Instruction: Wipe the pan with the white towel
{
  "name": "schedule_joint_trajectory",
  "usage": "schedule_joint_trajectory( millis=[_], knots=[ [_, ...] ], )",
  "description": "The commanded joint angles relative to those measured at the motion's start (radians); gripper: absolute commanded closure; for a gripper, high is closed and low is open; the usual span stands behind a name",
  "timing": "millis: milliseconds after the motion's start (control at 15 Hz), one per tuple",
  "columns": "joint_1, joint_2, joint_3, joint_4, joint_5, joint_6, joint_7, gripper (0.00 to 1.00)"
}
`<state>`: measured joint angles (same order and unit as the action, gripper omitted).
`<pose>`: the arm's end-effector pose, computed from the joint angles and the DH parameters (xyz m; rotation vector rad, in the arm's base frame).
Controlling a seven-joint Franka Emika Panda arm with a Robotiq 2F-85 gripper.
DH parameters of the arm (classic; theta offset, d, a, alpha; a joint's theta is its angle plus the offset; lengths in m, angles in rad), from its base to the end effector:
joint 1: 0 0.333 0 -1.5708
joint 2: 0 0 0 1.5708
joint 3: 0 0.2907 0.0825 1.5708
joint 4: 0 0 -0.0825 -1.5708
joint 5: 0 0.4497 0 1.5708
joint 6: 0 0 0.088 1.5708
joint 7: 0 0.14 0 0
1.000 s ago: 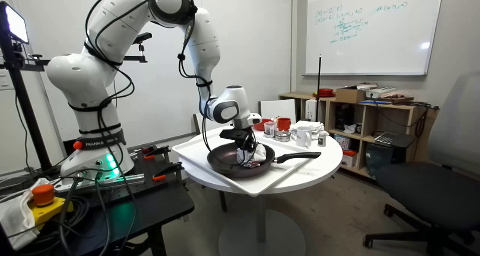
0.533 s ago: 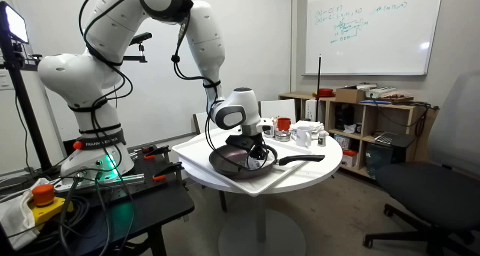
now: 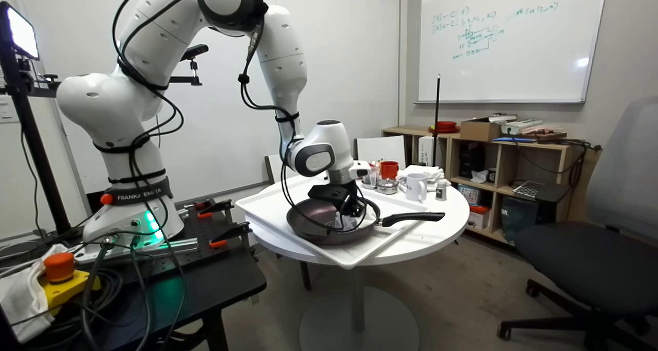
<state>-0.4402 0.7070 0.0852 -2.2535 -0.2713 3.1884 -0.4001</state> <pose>0.5084 -0.1508 -0.0413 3.0333 0.4443 0.3561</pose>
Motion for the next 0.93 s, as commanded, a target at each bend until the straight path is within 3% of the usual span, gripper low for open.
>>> schedule_joint_trajectory(
  millis=[0,333,533,867],
  knots=[
    [0.219,0.074,-0.126,-0.021,-0.021,0.059,0.029,0.97],
    [0.414,0.090,-0.219,-0.056,-0.021,0.121,0.026,0.97],
    [0.446,0.083,-0.216,-0.098,-0.038,0.162,0.005,0.97],
    [0.430,0.065,-0.196,-0.191,-0.117,0.280,-0.054,0.97]
  ],
)
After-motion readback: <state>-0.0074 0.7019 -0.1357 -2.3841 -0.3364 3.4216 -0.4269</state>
